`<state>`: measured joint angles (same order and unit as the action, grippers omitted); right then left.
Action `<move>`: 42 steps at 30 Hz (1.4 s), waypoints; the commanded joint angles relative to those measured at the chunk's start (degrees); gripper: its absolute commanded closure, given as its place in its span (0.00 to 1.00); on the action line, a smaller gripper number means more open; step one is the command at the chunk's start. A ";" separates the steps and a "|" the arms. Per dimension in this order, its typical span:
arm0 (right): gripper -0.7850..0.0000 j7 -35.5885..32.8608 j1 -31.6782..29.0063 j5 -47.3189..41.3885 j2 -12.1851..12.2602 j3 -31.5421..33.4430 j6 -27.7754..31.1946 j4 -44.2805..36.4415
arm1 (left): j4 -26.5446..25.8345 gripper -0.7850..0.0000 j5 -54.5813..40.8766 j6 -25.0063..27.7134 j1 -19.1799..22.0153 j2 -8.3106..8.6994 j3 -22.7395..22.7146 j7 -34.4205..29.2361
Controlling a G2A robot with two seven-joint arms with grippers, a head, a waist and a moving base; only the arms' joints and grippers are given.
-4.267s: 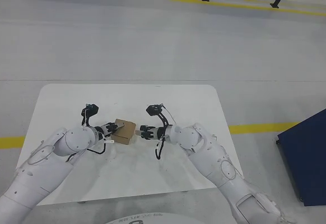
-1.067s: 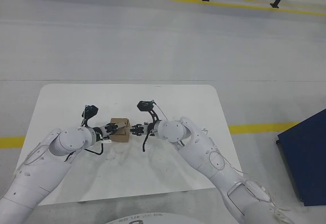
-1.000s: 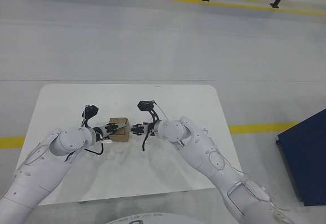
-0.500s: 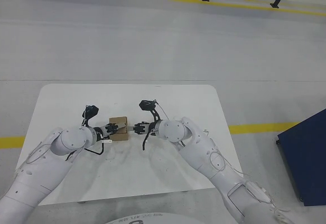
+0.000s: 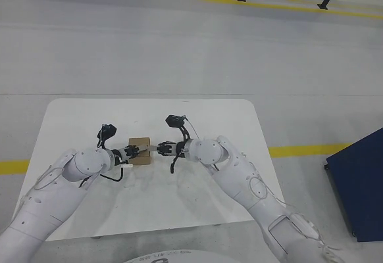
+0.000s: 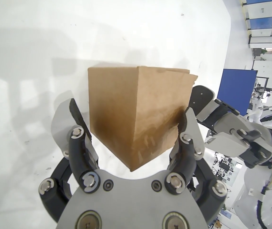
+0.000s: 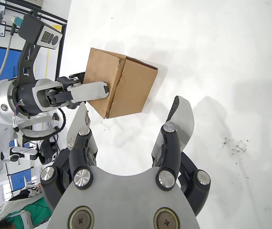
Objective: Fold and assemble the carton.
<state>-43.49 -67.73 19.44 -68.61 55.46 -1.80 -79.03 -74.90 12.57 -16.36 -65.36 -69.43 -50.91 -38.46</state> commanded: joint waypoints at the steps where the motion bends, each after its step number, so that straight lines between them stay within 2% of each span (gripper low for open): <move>1: 0.24 0.34 0.84 -0.50 -0.28 -0.38 -1.25 0.75 | 0.12 0.09 0.04 0.04 0.01 -0.05 -0.03 0.02; 6: 0.25 1.36 3.26 -2.03 -1.23 -1.76 -4.72 3.17 | 0.43 0.09 0.28 0.01 0.07 -0.15 -0.04 -0.13; 12: 0.26 1.94 4.42 -2.72 -1.82 -2.69 -5.05 4.72 | 0.71 0.07 0.18 0.49 0.20 -0.29 -0.17 -0.21; 15: 0.25 2.14 4.45 -2.65 -1.91 -2.80 -4.82 4.99 | -0.98 0.00 -1.53 2.33 -0.62 -0.05 -1.66 -0.44; 18: 0.25 2.02 4.14 -2.48 -1.86 -2.70 -4.02 4.82 | -3.79 0.00 -2.18 3.67 -2.47 0.74 -4.44 -0.75; 25: 0.28 1.42 2.42 -2.23 -1.28 -1.27 -0.99 3.57 | -13.12 0.00 -2.49 5.31 -10.06 3.56 -14.75 -2.19; 32: 0.32 1.37 -0.62 -1.83 -0.36 1.04 2.00 0.56 | -25.12 0.00 -8.47 9.26 -22.65 6.50 -32.37 -4.25; 33: 0.35 1.21 -0.93 -1.83 -0.24 1.39 2.03 0.02 | -26.33 0.00 -10.04 10.05 -24.57 6.82 -35.33 -4.60; 35: 0.64 0.96 -1.24 -1.27 -0.09 1.80 0.61 -1.66 | -27.76 0.00 -13.34 11.98 -27.95 7.32 -40.79 -5.53; 36: 1.00 0.82 -1.33 -0.46 -0.04 1.76 -0.73 -2.81 | -27.88 0.00 -15.16 13.11 -29.38 7.49 -43.16 -6.03; 38: 1.00 0.86 -1.56 1.32 0.00 1.49 -3.97 -5.49 | -27.01 0.00 -19.12 15.40 -31.54 7.71 -46.99 -7.15; 42: 1.00 0.81 -2.40 4.09 -0.08 0.32 -10.03 -11.03 | -26.74 0.00 -19.82 15.78 -31.81 7.74 -47.50 -7.46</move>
<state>-42.59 -69.96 22.82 -68.66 56.12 -10.30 -88.80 -101.59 -7.77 -0.45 -97.25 -61.69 -98.65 -46.00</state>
